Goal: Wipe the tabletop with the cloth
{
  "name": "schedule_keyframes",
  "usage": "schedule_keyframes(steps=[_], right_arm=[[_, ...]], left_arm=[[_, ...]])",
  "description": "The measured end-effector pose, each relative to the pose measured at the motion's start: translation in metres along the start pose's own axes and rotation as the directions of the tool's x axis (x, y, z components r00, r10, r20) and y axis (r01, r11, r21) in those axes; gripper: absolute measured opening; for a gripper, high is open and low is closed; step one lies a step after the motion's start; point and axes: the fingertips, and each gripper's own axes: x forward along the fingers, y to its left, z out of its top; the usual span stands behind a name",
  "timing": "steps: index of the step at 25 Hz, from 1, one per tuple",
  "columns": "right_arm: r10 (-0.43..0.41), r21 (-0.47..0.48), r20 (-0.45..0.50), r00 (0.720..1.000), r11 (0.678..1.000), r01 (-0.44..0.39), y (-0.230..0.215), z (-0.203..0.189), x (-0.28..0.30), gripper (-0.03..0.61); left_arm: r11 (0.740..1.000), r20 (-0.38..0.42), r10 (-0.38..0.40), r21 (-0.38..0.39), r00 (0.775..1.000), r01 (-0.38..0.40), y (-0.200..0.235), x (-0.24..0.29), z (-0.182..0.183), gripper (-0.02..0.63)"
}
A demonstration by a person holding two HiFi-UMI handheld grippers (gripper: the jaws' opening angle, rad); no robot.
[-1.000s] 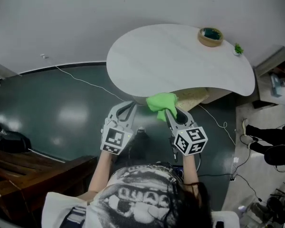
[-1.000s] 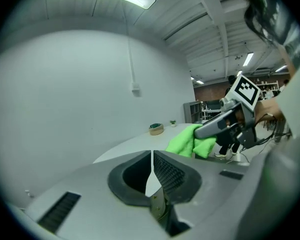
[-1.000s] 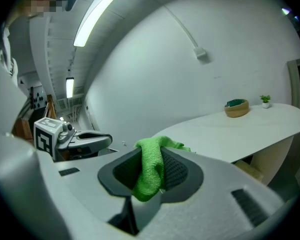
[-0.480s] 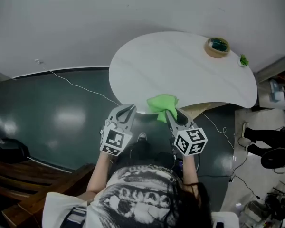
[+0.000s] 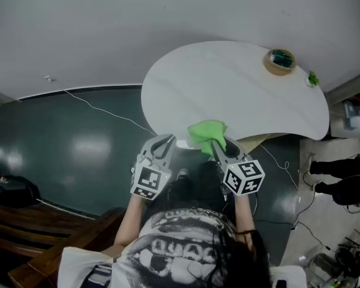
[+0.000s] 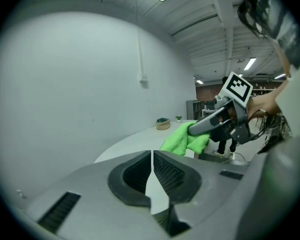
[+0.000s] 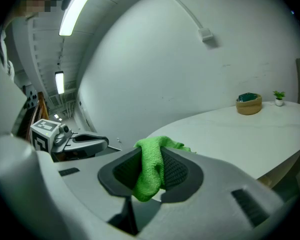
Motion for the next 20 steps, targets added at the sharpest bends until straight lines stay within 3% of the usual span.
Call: schedule_keyframes(steps=[11,20], right_arm=[[0.174,-0.098,-0.065,0.983,0.979,-0.18,-0.006,0.031,0.078,0.092],[0.329,-0.089,-0.114,0.937,0.936,-0.34,-0.04,0.083,0.185,0.092]], left_arm=[[0.986,-0.033,0.159,-0.048,0.987,-0.161,0.037,0.013,-0.002,0.014],[0.934,-0.094,0.334,-0.099,0.938,-0.343,0.07,0.053,0.014,0.012]])
